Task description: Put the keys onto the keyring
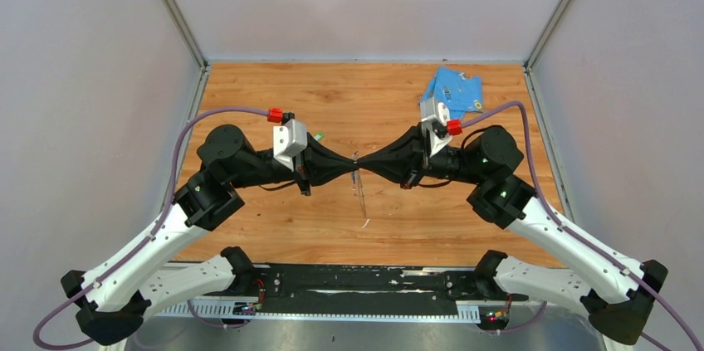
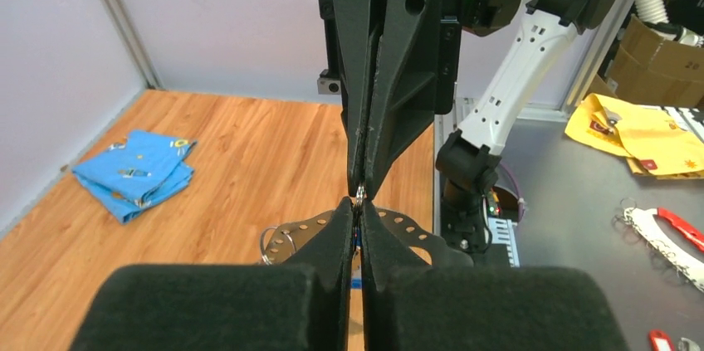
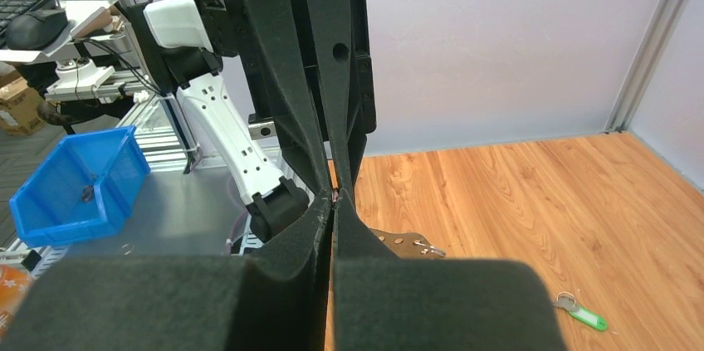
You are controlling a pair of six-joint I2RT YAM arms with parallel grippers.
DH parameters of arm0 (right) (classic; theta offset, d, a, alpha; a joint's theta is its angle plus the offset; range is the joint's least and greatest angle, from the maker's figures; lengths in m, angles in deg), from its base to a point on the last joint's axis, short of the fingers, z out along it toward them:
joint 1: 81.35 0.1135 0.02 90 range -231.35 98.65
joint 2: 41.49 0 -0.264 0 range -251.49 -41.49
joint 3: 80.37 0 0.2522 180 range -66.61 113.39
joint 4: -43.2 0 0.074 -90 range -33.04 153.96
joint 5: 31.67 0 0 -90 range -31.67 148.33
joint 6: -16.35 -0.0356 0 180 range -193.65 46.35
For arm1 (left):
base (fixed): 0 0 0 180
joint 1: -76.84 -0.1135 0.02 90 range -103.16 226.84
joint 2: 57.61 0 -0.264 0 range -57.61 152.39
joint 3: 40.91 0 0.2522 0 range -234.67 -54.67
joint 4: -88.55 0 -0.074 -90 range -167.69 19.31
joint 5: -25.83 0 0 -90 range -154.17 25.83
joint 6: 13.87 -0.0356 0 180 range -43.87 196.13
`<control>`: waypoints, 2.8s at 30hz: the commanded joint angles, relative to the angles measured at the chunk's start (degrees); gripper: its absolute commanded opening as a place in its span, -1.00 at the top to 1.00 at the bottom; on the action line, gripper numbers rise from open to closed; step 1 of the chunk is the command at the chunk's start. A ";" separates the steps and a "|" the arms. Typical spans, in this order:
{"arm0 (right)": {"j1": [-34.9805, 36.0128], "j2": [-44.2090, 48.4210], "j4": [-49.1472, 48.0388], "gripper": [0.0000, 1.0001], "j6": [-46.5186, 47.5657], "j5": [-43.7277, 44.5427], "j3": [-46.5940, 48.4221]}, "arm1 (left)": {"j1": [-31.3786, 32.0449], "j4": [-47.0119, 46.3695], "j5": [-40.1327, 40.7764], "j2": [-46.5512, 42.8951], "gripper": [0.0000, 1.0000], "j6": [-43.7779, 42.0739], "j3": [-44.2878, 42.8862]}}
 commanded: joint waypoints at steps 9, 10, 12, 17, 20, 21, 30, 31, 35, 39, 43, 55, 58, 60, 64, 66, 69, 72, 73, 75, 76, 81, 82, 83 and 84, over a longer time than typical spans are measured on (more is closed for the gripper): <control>-0.58 -4.43 39.63 -0.24 17.65 -0.33 22.79 | 0.42 14.42 -5.68 2.58 1.00 -14.79 -7.61; -0.62 -6.44 45.43 -0.33 20.43 -1.00 26.60 | 0.42 16.37 -6.28 3.06 1.00 -16.36 -8.46; -0.63 -10.27 55.14 -0.37 24.81 -1.76 33.52 | 0.42 20.10 -7.18 4.23 1.00 -19.60 -10.03; -0.65 -17.70 69.93 -0.20 32.49 -3.63 44.91 | 0.42 25.04 -7.44 6.12 1.00 -22.79 -12.67; -0.63 -19.94 71.78 -0.01 34.09 -4.70 46.88 | 0.42 27.00 -7.73 6.48 1.00 -24.68 -13.38; -0.61 -20.51 72.12 0.04 34.40 -5.32 47.51 | 0.42 27.54 -7.96 6.65 1.00 -25.16 -13.59; 0.01 -24.14 73.60 0.21 34.67 -7.07 49.91 | 0.42 29.91 -7.25 8.22 1.00 -26.81 -15.22; 0.21 -24.34 73.60 0.24 34.71 -7.13 49.75 | 0.42 29.91 -7.01 8.18 1.00 -26.84 -15.18; 1.14 -24.98 73.78 0.36 34.63 -5.87 48.58 | 0.42 29.97 -6.61 7.99 1.00 -26.92 -15.27; 1.88 -25.81 73.64 0.43 34.65 -4.20 48.31 | 0.42 29.97 -6.63 8.26 1.00 -27.00 -15.87; 2.09 -25.97 72.76 0.56 34.28 -3.64 48.31 | 0.42 29.92 -6.85 8.45 1.00 -26.95 -16.26; 2.65 -25.60 73.88 0.23 32.77 -2.89 47.71 | 0.42 29.92 -5.76 8.22 1.00 -26.76 -16.15; 2.64 -25.65 74.55 0.26 32.46 -3.18 48.25 | 0.43 29.92 -5.41 8.18 1.00 -26.71 -16.10; 2.72 -26.06 74.77 0.33 32.06 -3.42 48.54 | 0.42 29.72 -5.34 8.30 1.00 -26.52 -16.19; 2.79 -26.92 75.62 0.42 31.99 -3.31 48.67 | 0.42 29.57 -4.68 8.52 1.00 -26.49 -16.48; 2.80 -27.11 75.55 0.51 31.90 -3.06 48.71 | 0.42 29.52 -4.67 8.68 1.00 -26.17 -16.56; 2.93 -27.46 75.10 0.57 31.67 -2.00 48.84 | 0.42 29.47 -4.91 9.00 1.00 -25.82 -16.79; 2.98 -27.11 73.53 0.71 31.21 -0.79 48.34 | 0.42 29.35 -5.35 8.82 1.00 -25.71 -16.70; 2.98 -26.81 72.64 0.79 31.04 -0.61 47.87 | 0.42 29.33 -5.49 8.80 1.00 -25.69 -16.52; 2.98 -25.65 70.25 0.98 30.45 0.07 46.40 | 0.42 29.22 -5.99 8.64 1.00 -25.66 -16.29; 2.98 -25.03 68.82 0.99 30.03 0.83 45.31 | 0.42 29.17 -6.23 8.56 1.00 -25.55 -16.24; 2.93 -18.84 57.55 0.99 26.96 3.10 36.25 | 0.42 29.06 -7.22 7.81 0.44 -24.53 -16.11; 2.89 -17.07 53.10 1.00 25.91 2.85 33.81 | 0.42 29.04 -7.37 7.48 0.36 -24.41 -15.98; 2.90 -15.41 49.70 0.99 24.78 2.58 31.23 | 0.42 29.06 -7.51 7.20 0.32 -24.25 -15.86; 2.89 -13.83 46.58 0.99 23.54 2.46 28.10 | 0.42 29.04 -7.63 6.85 0.29 -24.09 -15.53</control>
